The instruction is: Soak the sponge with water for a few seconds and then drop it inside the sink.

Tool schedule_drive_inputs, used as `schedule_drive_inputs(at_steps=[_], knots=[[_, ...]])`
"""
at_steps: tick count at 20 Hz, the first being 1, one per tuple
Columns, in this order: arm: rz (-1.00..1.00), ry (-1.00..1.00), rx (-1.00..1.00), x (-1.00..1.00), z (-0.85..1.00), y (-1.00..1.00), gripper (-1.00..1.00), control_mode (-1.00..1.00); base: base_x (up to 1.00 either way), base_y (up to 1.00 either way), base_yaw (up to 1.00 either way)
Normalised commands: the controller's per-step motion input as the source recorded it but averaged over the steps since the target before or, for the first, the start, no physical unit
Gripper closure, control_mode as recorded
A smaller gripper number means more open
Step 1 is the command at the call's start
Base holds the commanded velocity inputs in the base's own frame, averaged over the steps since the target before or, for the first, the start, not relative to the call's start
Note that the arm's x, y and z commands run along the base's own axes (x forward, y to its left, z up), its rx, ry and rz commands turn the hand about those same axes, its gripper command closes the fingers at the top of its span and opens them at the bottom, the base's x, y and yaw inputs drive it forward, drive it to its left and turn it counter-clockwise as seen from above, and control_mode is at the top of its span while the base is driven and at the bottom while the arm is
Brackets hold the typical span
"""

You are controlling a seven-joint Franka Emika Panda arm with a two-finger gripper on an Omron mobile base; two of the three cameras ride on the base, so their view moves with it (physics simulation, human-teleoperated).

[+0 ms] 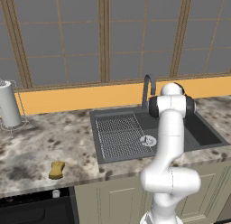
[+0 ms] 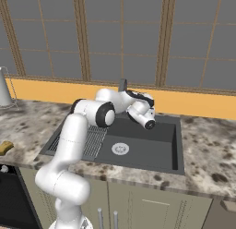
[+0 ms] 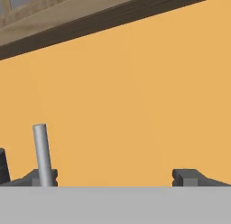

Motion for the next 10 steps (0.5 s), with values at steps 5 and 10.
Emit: schedule_drive_inputs(at_steps=[5,10], knots=[[-0.05,0.00,0.00,0.00,0.00,-0.51,-1.00,-1.00,0.00,0.00,0.00],[-0.07,0.00,0.00,0.00,0.00,-0.55,-1.00,-1.00,0.00,0.00,0.00]])
